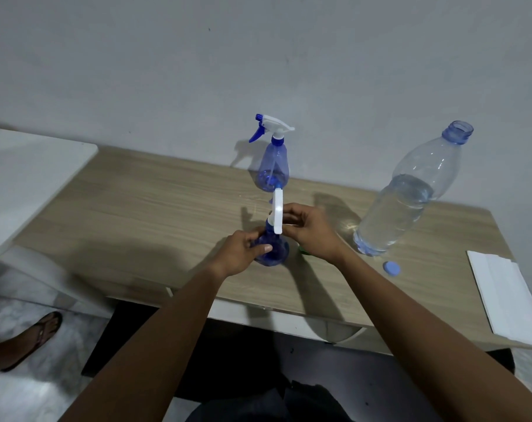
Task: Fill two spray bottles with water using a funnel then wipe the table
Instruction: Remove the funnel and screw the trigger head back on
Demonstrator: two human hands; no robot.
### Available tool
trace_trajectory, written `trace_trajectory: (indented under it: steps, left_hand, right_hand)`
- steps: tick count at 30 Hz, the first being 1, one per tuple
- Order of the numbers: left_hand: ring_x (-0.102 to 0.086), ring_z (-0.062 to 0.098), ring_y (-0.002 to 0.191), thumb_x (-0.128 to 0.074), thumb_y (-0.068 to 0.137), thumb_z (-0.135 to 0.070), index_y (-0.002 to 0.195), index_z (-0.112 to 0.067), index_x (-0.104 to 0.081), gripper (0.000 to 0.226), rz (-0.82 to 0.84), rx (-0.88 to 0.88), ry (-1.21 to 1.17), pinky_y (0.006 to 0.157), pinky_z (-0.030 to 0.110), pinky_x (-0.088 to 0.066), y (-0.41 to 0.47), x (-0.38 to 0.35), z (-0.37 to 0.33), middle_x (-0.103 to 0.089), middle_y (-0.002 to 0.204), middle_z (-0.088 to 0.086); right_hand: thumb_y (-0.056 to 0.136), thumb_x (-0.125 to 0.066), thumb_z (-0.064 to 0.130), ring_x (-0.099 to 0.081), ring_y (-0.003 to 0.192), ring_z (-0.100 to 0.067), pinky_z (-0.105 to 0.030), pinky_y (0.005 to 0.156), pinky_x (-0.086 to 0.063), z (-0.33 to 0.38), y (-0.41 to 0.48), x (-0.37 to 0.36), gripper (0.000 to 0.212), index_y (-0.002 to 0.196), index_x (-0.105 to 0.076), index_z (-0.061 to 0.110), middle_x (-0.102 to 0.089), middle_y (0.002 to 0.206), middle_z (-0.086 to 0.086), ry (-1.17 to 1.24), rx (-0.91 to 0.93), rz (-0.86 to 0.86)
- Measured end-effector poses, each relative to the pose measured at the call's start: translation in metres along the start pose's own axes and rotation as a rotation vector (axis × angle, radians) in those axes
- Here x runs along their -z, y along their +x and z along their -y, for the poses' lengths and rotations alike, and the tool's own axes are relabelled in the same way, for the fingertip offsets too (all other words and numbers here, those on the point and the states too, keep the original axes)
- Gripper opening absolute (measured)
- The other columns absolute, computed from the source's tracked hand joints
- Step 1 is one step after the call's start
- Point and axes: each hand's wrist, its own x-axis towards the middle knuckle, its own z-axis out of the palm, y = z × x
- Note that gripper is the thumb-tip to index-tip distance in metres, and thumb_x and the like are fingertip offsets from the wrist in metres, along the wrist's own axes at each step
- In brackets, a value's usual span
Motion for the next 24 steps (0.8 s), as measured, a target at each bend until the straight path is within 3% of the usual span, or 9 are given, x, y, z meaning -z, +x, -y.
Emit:
trace_trajectory:
  steps: [4,7,14,18,24]
  left_hand:
    - [-0.07,0.005,0.098,-0.069,0.092,-0.014,0.131,-0.02,-0.064,0.04,0.001,0.011,-0.001,0.087,0.014,-0.051,0.002,0.0,0.002,-0.075,0.105,-0.001]
    - [-0.07,0.01,0.102,-0.07,0.091,-0.019,0.132,-0.024,-0.063,0.042,0.001,0.022,0.008,0.094,0.026,-0.053,0.004,0.0,0.003,-0.075,0.109,-0.001]
    - [-0.071,0.012,0.101,-0.074,0.085,-0.034,0.129,-0.034,-0.065,0.045,0.001,0.035,0.062,0.098,0.042,-0.054,0.006,0.003,0.008,-0.076,0.106,-0.005]
    - [-0.07,0.007,0.101,-0.072,0.09,-0.023,0.133,-0.026,-0.062,0.044,-0.001,0.039,0.019,0.095,0.033,-0.055,0.003,0.002,0.001,-0.075,0.109,-0.003]
    - [-0.07,0.006,0.101,-0.072,0.09,-0.024,0.129,-0.024,-0.065,0.04,0.004,0.062,0.012,0.091,0.027,-0.054,0.002,0.002,0.002,-0.076,0.109,-0.003]
  right_hand:
    - [0.087,-0.073,-0.005,-0.073,0.105,-0.018,-0.032,0.098,-0.056,-0.002,0.001,0.003,0.031,0.118,-0.07,0.002,-0.077,0.11,-0.009,-0.074,0.021,0.011]
    - [0.088,-0.074,0.002,-0.073,0.104,-0.012,-0.026,0.094,-0.055,0.0,0.002,0.005,0.029,0.116,-0.073,0.01,-0.078,0.108,0.0,-0.149,0.039,0.036]
    - [0.086,-0.077,0.01,-0.072,0.102,-0.008,-0.029,0.097,-0.056,0.001,0.005,0.008,0.029,0.114,-0.074,0.014,-0.077,0.108,0.006,-0.288,0.103,0.054]
    - [0.084,-0.079,0.01,-0.073,0.098,-0.013,-0.036,0.096,-0.057,-0.001,0.006,0.008,0.028,0.112,-0.074,0.013,-0.077,0.104,0.002,-0.264,0.07,0.033]
    - [0.079,-0.084,0.018,-0.075,0.095,-0.018,-0.049,0.09,-0.059,-0.009,0.009,0.007,0.027,0.104,-0.073,0.014,-0.077,0.099,0.0,-0.204,-0.011,-0.004]
